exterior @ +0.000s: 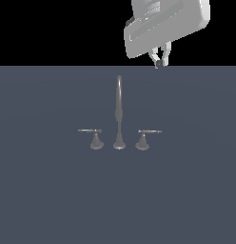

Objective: Turn on the faucet by rotating a designated handle.

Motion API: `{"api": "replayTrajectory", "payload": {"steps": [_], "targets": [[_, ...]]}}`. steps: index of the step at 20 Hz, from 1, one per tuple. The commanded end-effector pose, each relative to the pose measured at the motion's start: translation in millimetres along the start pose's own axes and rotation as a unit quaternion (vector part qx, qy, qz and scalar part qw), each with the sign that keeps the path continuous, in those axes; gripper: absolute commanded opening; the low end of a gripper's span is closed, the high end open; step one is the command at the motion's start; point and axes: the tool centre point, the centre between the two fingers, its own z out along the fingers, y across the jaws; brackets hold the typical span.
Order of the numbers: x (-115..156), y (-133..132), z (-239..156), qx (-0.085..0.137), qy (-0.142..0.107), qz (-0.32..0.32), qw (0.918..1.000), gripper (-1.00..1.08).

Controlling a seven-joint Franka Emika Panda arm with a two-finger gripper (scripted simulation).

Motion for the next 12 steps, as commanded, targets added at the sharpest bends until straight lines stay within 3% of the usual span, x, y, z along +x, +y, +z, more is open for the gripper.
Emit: {"api": "replayTrajectory", "payload": {"steps": [1,12], "targets": [[6.9,-7.9,18.3,0.001,-0.002,0.025,0.9997,-1.0],[25.6,-41.2,98.6,0.019,-0.024,0.134,0.9906,-1.0]]}}
